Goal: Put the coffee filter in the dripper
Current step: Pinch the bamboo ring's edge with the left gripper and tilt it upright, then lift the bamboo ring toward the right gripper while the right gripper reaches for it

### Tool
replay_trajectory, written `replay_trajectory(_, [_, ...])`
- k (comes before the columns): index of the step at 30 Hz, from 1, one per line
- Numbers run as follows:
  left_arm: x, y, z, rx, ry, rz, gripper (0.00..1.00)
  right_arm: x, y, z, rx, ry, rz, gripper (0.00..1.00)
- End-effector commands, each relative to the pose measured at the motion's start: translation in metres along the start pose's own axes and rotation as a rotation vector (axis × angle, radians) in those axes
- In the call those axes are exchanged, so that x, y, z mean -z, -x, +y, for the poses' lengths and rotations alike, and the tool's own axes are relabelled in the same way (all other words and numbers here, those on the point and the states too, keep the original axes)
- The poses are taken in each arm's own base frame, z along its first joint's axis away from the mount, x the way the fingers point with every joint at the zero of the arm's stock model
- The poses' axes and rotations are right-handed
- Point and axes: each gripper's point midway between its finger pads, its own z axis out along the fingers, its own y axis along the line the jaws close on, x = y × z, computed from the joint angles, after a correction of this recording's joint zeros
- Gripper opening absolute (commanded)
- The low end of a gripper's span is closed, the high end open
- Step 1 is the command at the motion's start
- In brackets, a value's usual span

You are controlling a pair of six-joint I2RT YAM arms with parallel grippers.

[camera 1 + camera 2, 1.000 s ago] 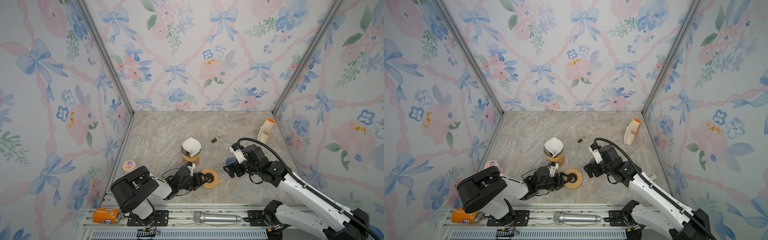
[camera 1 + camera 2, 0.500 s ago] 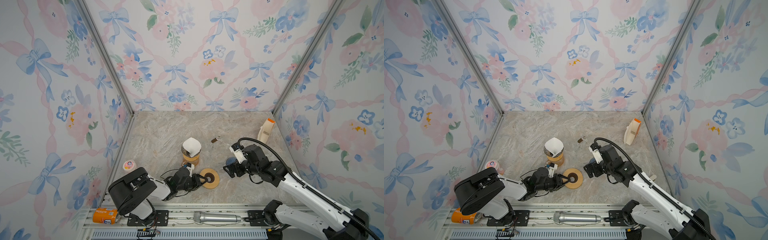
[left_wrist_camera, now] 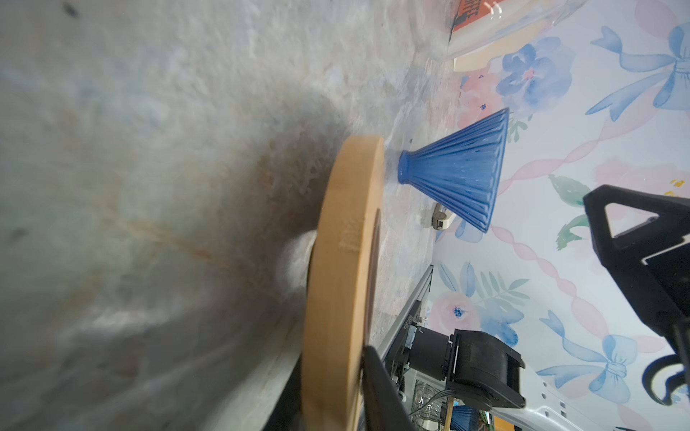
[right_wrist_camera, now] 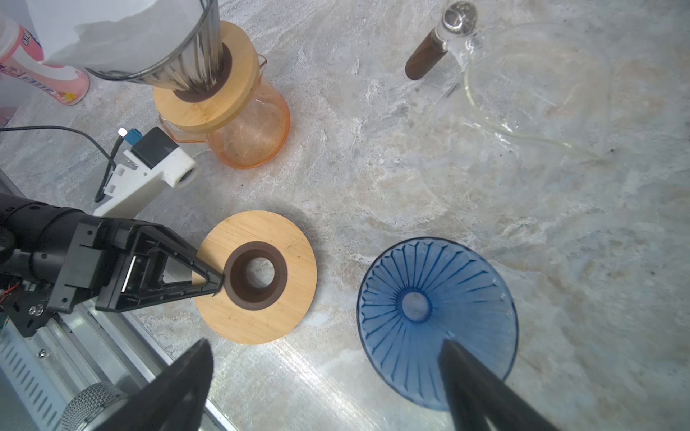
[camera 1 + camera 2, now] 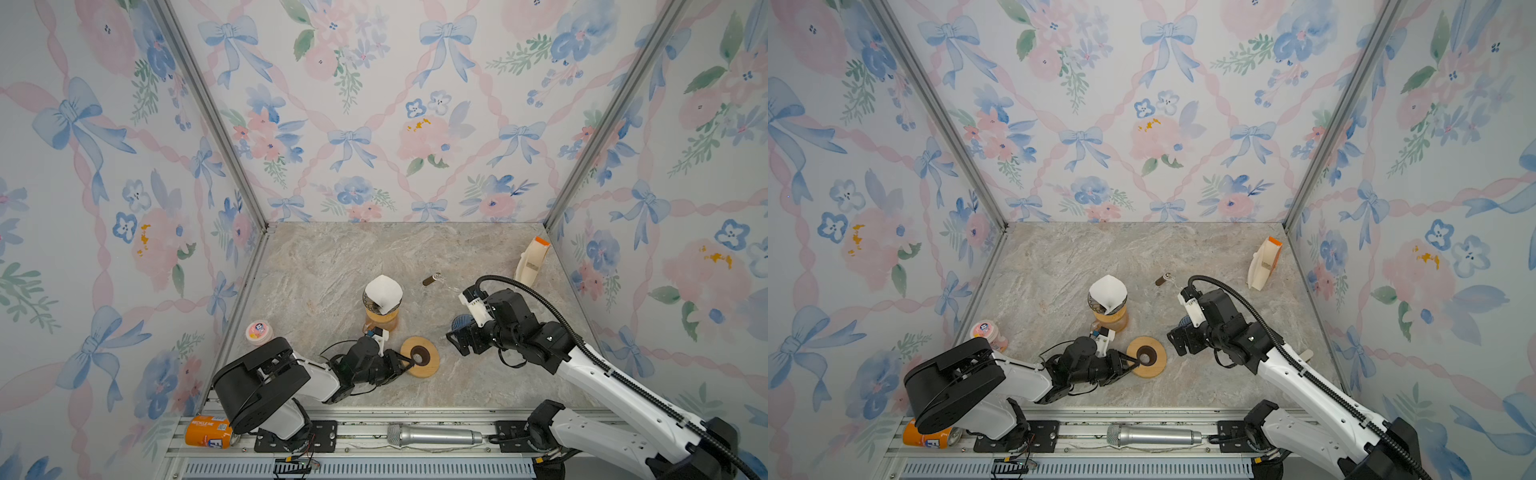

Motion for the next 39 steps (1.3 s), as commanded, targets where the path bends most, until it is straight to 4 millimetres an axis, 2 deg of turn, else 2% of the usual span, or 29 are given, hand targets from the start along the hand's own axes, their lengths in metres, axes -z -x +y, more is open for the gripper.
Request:
replay_trajectory(1, [0.007,-0.002,-0.002,-0.008,-0.012,-0.012,0.20,0.002,0.002,0.001,0.013,0.012,-0.011,0.96])
replay_trajectory(13, [0.030,-0.007,-0.010,-0.049,-0.078,-0.030,0.01,0.001,0.005,0.005,0.010,0.036,-0.011,0.96])
replay_trajectory(17, [0.036,-0.012,-0.016,-0.086,-0.091,-0.009,0.00,0.002,0.006,0.008,0.010,0.051,-0.013,0.96])
replay_trajectory(28, [0.071,-0.009,-0.066,-0.282,-0.185,-0.058,0.00,0.009,0.021,0.023,-0.005,0.146,-0.051,0.97])
replay_trajectory(33, [0.092,-0.006,-0.094,-0.351,-0.227,-0.097,0.00,0.020,0.034,0.028,-0.074,0.263,-0.089,0.98])
replay_trajectory(39, [0.108,0.002,-0.128,-0.447,-0.204,-0.117,0.00,0.029,0.047,0.042,-0.110,0.402,-0.115,1.00])
